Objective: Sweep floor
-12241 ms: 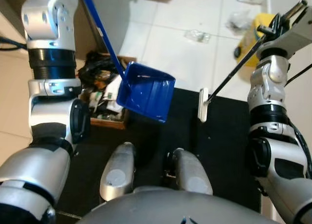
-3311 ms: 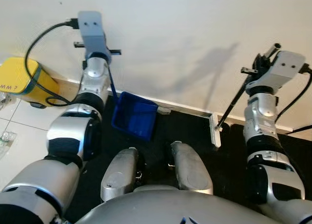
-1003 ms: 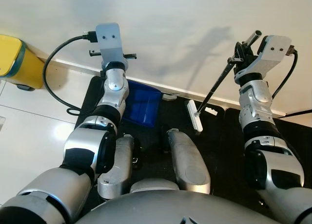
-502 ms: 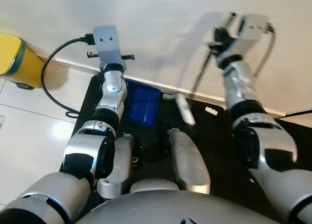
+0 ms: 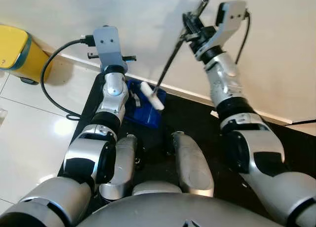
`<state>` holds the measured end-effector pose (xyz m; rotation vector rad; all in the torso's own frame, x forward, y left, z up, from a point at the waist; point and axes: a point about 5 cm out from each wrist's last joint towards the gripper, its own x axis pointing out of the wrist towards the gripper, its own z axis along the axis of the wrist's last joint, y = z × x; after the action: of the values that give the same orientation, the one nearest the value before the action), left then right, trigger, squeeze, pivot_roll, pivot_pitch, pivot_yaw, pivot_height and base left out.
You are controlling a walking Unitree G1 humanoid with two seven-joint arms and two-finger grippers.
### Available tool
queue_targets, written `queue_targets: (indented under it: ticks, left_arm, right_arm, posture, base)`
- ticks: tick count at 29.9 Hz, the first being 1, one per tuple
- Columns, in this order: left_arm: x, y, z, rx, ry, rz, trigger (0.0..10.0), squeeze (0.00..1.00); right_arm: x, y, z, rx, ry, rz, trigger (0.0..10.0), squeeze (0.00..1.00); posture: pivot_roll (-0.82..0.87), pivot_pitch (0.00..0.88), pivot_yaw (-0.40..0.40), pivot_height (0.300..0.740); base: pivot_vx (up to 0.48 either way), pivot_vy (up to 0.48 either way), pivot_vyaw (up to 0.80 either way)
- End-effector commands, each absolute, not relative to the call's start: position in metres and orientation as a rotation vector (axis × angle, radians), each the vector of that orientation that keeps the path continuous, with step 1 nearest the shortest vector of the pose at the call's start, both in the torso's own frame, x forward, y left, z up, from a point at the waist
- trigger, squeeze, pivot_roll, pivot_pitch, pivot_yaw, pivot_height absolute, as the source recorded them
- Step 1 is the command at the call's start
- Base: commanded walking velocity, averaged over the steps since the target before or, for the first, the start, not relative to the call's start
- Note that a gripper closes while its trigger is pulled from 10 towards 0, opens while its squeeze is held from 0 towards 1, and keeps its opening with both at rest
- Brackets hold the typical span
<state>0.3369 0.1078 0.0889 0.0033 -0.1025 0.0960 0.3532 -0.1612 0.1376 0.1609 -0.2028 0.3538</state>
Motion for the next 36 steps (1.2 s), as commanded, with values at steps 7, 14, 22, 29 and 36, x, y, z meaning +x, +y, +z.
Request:
queue_targets:
  ticks: [7,14,22,29,36]
  left_arm:
    - [0.336,0.101,0.076,0.015,0.014,0.046,10.0,0.0]
    - [0.359,0.117,0.115,0.072,-0.068,0.047,10.0,0.0]
    - [0.369,0.138,0.145,0.051,-0.098,0.063,10.0,0.0]
    - [0.371,0.151,0.16,0.048,-0.099,0.072,10.0,0.0]
    - [0.371,0.157,0.168,0.062,-0.075,0.049,10.0,0.0]
  right_arm:
    - [0.322,-0.211,0.147,0.042,-0.257,0.255,10.0,0.0]
    - [0.296,-0.236,0.142,0.076,-0.248,0.099,10.0,0.0]
    - [0.308,-0.236,0.158,0.095,-0.28,-0.012,10.0,0.0]
    - [0.318,-0.235,0.16,0.116,-0.264,-0.038,10.0,0.0]
    - [0.323,-0.23,0.162,0.127,-0.257,-0.036,10.0,0.0]
  posture:
    - [-0.03,0.127,-0.018,0.74]
    - [-0.03,0.083,0.014,0.74]
    - [-0.01,0.037,0.014,0.74]
    - [0.01,0.021,0.003,0.74]
    - [0.02,0.007,-0.003,0.74]
  base:
    - [0.0,0.0,0.0]
    - [0.0,0.0,0.0]
    - [0.0,0.0,0.0]
    - [0.0,0.0,0.0]
    - [0.0,0.0,0.0]
